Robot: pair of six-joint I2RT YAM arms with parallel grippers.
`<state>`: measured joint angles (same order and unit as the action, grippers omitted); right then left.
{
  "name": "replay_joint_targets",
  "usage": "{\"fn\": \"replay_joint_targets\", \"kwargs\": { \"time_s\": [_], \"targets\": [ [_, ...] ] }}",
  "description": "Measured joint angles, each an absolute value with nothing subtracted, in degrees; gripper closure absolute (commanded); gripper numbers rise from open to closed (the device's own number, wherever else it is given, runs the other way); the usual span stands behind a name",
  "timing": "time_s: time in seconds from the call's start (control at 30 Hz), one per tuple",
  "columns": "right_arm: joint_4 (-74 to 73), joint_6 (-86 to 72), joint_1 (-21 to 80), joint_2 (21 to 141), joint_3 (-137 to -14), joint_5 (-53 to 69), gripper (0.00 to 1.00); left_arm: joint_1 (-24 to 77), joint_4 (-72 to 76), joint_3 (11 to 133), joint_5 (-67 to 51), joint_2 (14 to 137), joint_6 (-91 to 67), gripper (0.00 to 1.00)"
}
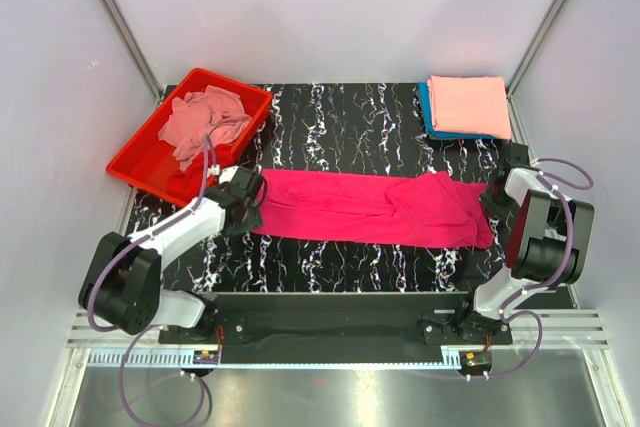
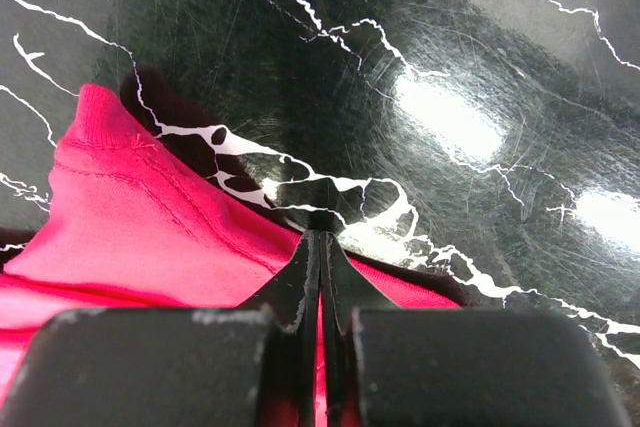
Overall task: Fold and stack the t-shirts
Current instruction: Fold the tshirt
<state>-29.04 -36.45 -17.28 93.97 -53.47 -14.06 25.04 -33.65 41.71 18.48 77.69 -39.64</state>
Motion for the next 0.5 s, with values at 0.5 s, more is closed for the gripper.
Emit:
{"fn": "replay_joint_targets", "kwargs": {
  "time_s": [0.5],
  "targets": [
    [-33.69,-38.44,-16.78,82.02,-55.24,-2.28,0.99,25.08,-26.94,52.82,2.39,76.16,-32.71,0.36]
  ]
}}
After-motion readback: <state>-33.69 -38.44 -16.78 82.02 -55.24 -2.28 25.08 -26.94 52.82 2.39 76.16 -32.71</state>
